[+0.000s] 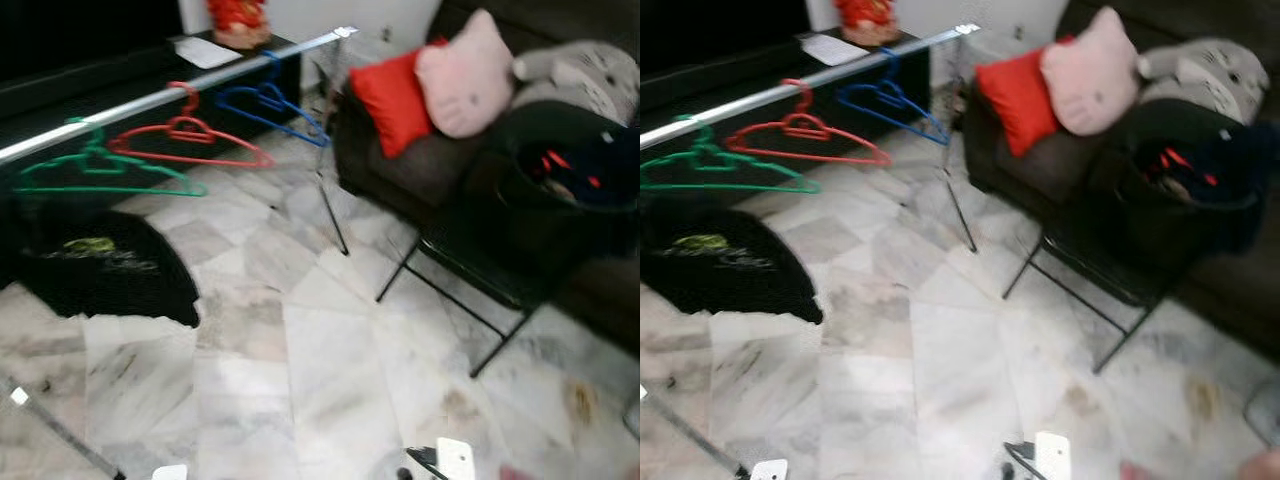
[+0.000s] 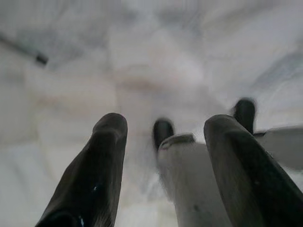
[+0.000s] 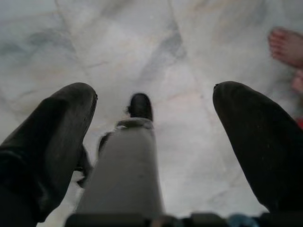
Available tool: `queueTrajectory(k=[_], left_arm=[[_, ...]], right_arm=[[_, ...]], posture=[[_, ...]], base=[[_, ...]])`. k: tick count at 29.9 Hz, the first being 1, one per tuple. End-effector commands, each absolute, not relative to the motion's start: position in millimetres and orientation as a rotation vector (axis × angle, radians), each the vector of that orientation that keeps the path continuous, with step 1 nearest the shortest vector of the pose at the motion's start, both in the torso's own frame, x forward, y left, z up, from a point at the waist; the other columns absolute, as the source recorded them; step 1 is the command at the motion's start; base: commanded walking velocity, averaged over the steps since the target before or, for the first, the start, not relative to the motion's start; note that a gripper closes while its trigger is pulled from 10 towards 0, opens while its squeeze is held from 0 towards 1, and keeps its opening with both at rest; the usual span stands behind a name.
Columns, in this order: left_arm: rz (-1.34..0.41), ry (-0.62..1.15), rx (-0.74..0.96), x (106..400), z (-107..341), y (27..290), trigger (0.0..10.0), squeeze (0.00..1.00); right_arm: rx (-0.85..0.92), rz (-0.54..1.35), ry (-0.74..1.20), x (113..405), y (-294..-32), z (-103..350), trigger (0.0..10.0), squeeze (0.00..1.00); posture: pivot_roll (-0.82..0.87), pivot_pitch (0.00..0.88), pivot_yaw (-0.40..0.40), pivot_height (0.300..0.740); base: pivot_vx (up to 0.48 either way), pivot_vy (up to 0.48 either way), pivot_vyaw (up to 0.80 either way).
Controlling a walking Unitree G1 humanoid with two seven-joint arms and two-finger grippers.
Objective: Hang hanger
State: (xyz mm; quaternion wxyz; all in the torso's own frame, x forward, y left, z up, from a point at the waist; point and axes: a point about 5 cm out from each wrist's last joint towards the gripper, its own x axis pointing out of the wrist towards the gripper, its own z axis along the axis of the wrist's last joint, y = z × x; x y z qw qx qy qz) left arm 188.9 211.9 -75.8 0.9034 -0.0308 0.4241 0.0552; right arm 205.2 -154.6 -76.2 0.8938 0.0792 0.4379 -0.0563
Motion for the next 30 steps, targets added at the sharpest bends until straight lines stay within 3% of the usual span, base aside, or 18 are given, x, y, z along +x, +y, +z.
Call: queueTrajectory(k=[1, 4, 7, 15, 30], left_arm=[[0.125, 0.921, -0.067, 175, -82, 214, 10.0, 0.00], [0.126, 0.921, -0.067, 175, -82, 214, 10.0, 0.00], [0.128, 0.920, -0.067, 175, -82, 215, 10.0, 0.00], [0.128, 0.920, -0.067, 175, -82, 215, 10.0, 0.00], [0.110, 0.915, -0.051, 178, -80, 217, 10.0, 0.00]], right_arm=[[0.167, -0.129, 0.925, 203, -153, -78, 10.0, 0.00], [0.168, -0.129, 0.925, 203, -152, -78, 10.0, 0.00], [0.162, -0.153, 0.932, 192, -175, -82, 10.0, 0.00], [0.157, -0.167, 0.920, 190, -188, -81, 10.0, 0.00], [0.167, -0.167, 0.889, 202, -182, -75, 10.0, 0.00]], posture=[[-0.01, 0.170, -0.026, 0.740], [0.00, 0.169, -0.026, 0.740], [0.00, 0.165, -0.026, 0.740], [0.00, 0.162, -0.031, 0.740], [-0.01, 0.140, -0.016, 0.740]], base=[[0.000, 0.000, -0.74], [0.000, 0.000, -0.74], [0.000, 0.000, -0.74], [0.000, 0.000, -0.69], [0.304, 0.000, 0.00]])
